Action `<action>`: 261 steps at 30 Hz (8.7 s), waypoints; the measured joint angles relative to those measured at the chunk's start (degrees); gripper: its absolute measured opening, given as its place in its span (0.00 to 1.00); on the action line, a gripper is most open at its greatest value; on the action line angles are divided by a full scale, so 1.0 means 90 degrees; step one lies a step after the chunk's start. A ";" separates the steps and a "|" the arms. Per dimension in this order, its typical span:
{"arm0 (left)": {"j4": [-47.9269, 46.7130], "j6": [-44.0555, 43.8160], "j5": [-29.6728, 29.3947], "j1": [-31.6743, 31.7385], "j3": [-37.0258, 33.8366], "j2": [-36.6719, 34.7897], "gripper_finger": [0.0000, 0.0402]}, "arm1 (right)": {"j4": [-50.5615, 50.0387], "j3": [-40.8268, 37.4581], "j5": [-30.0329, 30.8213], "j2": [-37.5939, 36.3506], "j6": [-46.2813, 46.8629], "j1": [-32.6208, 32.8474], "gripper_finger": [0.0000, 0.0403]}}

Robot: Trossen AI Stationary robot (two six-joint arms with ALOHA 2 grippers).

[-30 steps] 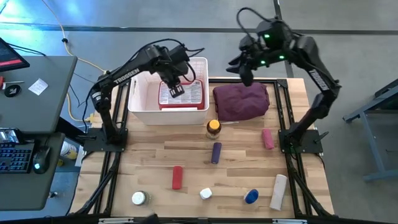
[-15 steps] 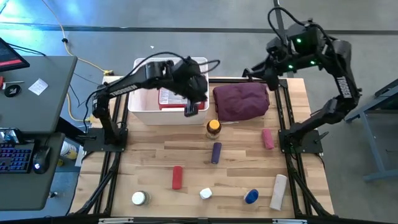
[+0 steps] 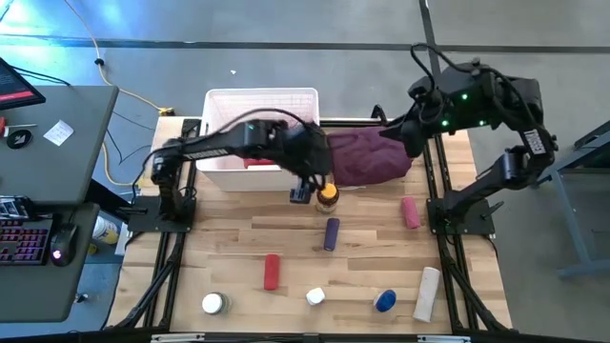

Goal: Pick & place medical supplies in basket/bin
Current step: Put the yellow pill bottle into the white bin, then adjust the white bin

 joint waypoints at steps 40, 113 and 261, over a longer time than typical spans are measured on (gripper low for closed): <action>0.0091 0.1316 -0.2119 -0.0443 -0.0052 0.2090 0.83 | -0.0813 -0.0002 0.1621 0.0424 0.1345 0.3798 0.35; -0.2872 -0.1746 0.0088 -0.1099 0.1165 0.1599 0.61 | -0.0645 -0.0002 0.2075 0.0396 0.0344 0.3789 0.35; -0.2942 -0.3265 0.0391 0.0645 -0.2166 -0.3144 0.69 | -0.0497 0.0000 0.2904 0.0214 0.0359 0.3781 0.35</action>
